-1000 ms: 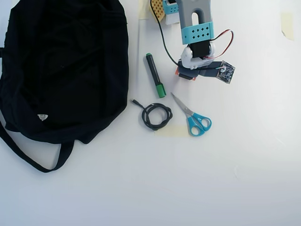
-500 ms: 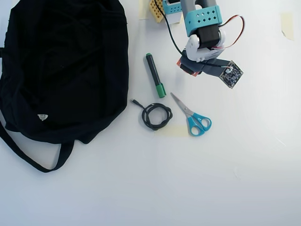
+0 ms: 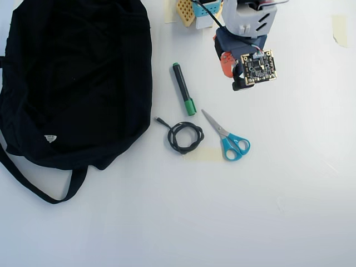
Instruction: Put the bike light into the black bag
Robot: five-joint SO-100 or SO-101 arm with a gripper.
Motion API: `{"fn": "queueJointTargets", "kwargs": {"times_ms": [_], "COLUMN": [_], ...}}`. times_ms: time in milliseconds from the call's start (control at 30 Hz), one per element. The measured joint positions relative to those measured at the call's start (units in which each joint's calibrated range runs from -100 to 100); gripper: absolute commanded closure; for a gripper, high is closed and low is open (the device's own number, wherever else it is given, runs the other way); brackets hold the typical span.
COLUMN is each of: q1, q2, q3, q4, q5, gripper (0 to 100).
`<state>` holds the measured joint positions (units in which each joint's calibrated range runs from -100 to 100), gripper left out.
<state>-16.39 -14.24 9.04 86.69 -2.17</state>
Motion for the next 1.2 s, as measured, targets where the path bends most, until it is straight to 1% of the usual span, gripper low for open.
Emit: {"fn": "queueJointTargets", "kwargs": {"times_ms": [300,567,633,733,833,933,1067,1200], "q1": [0.0,5.0,8.45,10.87,17.63,22.41,31.67,40.48], "q2": [-14.11,-25.82,-27.15,-27.48,-27.48,-27.48,-27.48,-27.48], "q3": [12.26,21.31,22.33,23.19,23.19,23.19,23.19,23.19], "q4": [-1.72,-11.76,-13.65,-15.8,-17.17,-17.26,-17.26,-18.63], "q5": [-2.64,-10.26,-12.26,-13.92,-14.46,-14.31,-14.11,-10.45], "gripper": [98,98,98,98,98,98,98,98]}}
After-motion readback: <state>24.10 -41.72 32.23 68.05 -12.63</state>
